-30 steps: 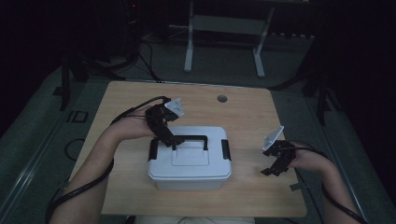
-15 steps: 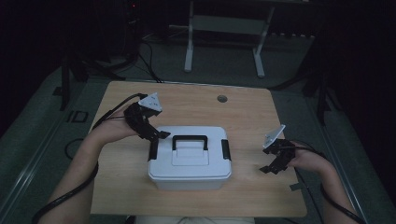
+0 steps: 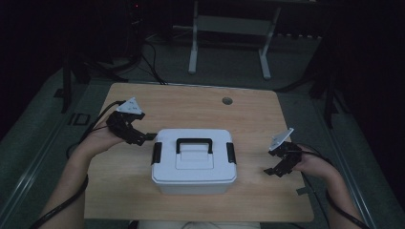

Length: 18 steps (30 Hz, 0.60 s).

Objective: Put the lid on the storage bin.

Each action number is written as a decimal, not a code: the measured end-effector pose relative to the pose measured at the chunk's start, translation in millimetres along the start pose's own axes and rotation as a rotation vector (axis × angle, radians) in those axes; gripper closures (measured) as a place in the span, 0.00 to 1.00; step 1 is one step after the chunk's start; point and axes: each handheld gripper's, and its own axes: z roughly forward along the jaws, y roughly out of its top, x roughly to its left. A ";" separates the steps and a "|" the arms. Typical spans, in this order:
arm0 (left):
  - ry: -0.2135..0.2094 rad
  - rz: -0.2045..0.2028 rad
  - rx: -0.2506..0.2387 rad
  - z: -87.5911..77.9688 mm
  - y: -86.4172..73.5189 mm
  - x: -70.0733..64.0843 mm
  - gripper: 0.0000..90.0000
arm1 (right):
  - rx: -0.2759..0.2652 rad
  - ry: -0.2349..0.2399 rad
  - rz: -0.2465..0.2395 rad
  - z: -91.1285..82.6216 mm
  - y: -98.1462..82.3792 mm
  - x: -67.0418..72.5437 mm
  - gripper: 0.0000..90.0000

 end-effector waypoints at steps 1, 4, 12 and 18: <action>0.007 -0.008 -0.008 -0.7 -4.7 1.4 0.12 | -0.002 -0.001 0.005 0.1 -0.5 -0.1 0.18; 0.008 -0.055 -0.024 -0.5 -18.7 5.1 0.12 | -0.013 -0.008 0.009 1.5 -1.9 0.3 0.18; 0.050 -0.096 -0.038 -0.7 -48.1 8.2 0.12 | -0.078 -0.043 0.038 1.7 -4.9 -1.3 0.18; 0.070 -0.148 -0.073 0.9 -72.1 10.5 0.12 | -0.125 -0.055 0.095 4.1 -11.5 -3.3 0.18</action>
